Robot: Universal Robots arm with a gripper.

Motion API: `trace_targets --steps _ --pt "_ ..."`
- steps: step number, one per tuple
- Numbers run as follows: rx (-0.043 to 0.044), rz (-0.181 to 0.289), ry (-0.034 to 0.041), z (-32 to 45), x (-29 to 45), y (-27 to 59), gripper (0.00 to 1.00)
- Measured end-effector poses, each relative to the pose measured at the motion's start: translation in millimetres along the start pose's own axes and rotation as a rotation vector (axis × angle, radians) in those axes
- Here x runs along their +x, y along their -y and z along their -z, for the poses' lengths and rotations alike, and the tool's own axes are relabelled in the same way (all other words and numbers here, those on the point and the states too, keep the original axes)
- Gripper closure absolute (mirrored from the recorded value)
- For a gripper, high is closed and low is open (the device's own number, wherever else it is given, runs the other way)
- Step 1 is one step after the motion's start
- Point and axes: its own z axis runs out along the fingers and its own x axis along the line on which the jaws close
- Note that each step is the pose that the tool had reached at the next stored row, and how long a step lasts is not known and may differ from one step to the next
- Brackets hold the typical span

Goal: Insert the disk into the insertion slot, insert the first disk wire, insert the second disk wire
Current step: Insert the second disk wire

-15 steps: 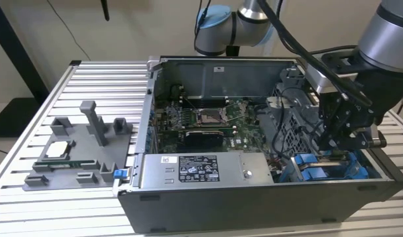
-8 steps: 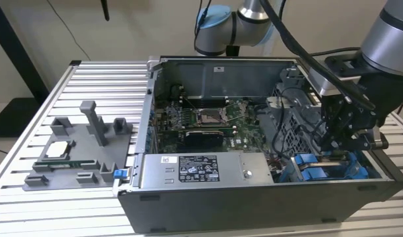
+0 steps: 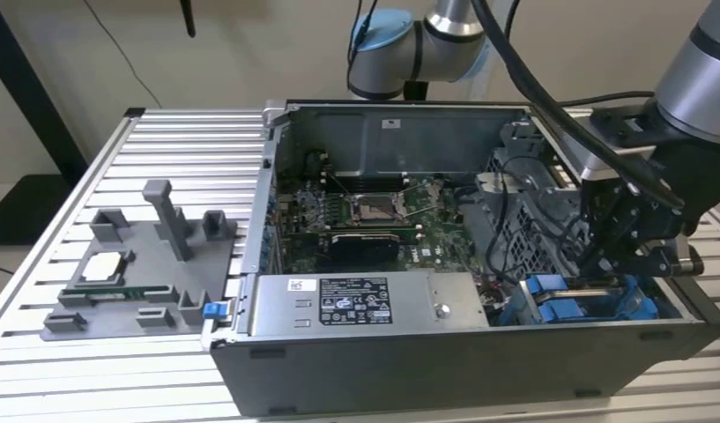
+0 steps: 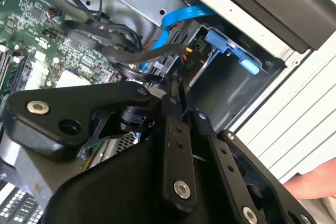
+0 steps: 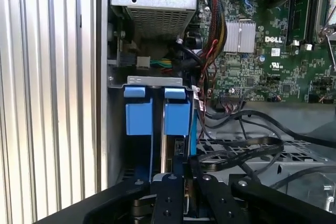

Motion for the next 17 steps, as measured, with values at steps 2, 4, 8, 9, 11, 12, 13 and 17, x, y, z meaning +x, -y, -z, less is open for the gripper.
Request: trace_targets --steps 2,4,8,9,11,12,13,17 --pt "0.0003 -0.005 -0.0002 -0.4 0.7 0.0 1.0" --pt "0.0007 -0.006 -0.0005 -0.6 0.7 0.0 1.0" --pt "0.001 -0.01 -0.0003 -1.8 0.8 0.0 1.0" --pt "0.0011 -0.013 -0.0005 -2.2 0.8 -0.1 1.0" --pt "0.0014 -0.018 -0.0009 -2.9 0.5 -0.1 1.0" --pt "0.0015 -0.02 -0.001 -3.2 0.1 -0.1 1.0" --pt "0.0016 -0.022 -0.001 -3.4 -0.3 -0.1 1.0" --pt "0.0018 -0.024 -0.0011 -4.4 -0.9 2.5 1.0"
